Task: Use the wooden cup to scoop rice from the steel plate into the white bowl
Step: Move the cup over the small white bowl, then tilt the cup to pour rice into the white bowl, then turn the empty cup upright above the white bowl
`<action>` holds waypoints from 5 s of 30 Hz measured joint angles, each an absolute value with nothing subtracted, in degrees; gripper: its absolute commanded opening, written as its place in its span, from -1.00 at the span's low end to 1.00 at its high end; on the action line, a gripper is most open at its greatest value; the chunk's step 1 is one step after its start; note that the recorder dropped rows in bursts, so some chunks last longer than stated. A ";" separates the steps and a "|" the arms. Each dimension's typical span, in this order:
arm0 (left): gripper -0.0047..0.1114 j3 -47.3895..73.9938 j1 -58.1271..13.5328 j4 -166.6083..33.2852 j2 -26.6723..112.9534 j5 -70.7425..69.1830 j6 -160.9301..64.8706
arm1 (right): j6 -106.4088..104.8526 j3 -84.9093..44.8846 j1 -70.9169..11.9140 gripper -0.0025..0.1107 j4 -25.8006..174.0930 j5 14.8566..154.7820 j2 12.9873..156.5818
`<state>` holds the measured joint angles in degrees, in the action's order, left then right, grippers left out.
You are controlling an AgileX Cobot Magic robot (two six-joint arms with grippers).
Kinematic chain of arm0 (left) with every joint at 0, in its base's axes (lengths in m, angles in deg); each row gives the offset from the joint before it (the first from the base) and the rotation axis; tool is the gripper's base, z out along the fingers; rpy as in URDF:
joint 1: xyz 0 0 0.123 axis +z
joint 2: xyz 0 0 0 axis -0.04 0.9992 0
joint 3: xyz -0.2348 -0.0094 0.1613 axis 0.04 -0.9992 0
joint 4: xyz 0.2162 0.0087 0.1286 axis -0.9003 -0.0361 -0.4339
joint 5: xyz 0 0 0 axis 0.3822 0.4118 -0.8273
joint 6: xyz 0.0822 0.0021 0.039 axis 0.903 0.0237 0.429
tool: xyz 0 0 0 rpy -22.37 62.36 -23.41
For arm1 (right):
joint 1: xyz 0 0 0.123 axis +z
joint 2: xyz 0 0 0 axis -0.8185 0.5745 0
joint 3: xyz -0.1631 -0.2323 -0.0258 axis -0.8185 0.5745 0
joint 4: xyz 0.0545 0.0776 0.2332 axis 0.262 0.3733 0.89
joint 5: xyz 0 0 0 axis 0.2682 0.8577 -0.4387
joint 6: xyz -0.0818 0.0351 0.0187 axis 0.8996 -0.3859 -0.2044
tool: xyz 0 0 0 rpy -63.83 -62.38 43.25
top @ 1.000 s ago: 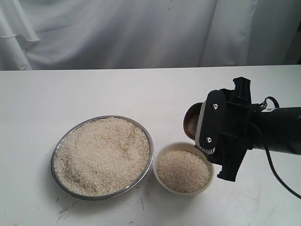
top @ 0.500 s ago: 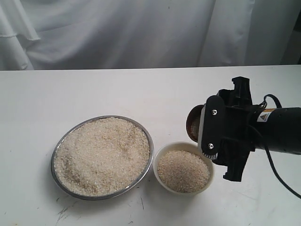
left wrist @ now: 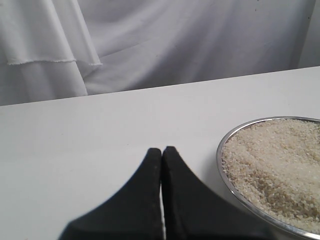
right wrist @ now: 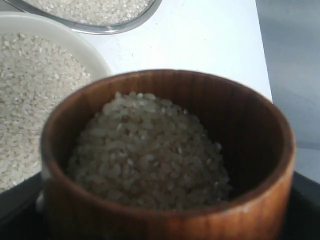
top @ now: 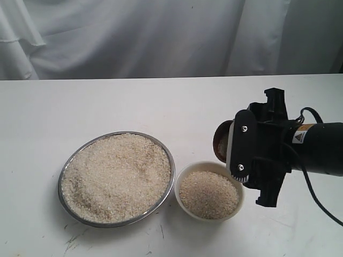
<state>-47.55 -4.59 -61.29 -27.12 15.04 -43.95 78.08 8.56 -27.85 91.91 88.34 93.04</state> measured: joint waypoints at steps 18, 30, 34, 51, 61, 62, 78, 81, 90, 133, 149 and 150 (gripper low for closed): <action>-0.92 -47.55 -4.59 -61.29 -27.12 15.04 -43.95 | 68.45 8.56 -27.85 -0.96 75.17 89.66 94.32; -0.92 -47.55 -4.59 -61.29 -27.12 15.04 -43.95 | 64.64 6.48 -25.39 -0.96 64.72 89.93 99.57; -0.92 -47.55 -4.59 -61.29 -27.12 15.04 -43.95 | 60.69 3.71 -25.30 -0.96 57.68 91.30 101.11; -0.92 -47.55 -4.59 -61.29 -27.12 15.04 -43.95 | 39.51 0.27 -20.86 -0.96 23.83 100.59 104.07; -0.92 -47.55 -4.59 -61.29 -27.12 15.04 -43.95 | 34.47 -0.76 -18.57 -0.96 13.68 104.42 107.56; -0.92 -47.55 -4.59 -61.29 -27.12 15.04 -43.95 | 34.24 -1.09 -18.31 -0.96 12.97 105.18 108.32; -0.92 -47.55 -4.59 -61.29 -27.12 15.04 -43.95 | 24.43 -4.00 -13.35 -0.96 0.70 115.97 110.63; -0.92 -47.55 -4.59 -61.29 -27.12 15.04 -43.95 | 24.06 -4.00 -12.98 -0.96 0.18 116.24 110.63; -0.92 -47.55 -4.59 -61.29 -27.12 15.04 -43.95 | 19.19 -4.00 -10.68 -0.96 -5.99 119.84 110.63; -0.92 -47.55 -4.59 -61.29 -27.12 15.04 -43.95 | 14.38 0.96 -1.30 -0.96 -16.19 134.76 110.63; -0.92 -47.55 -4.59 -61.29 -27.12 15.04 -43.95 | 13.28 0.96 -1.75 -0.96 -4.70 130.37 108.68; -0.92 -47.55 -4.59 -61.29 -27.12 15.04 -43.95 | 12.75 0.96 -2.01 -0.96 -3.12 129.19 107.98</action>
<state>-47.55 -4.59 -61.29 -27.12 15.04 -43.95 12.75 0.96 -2.01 -3.12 129.19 107.98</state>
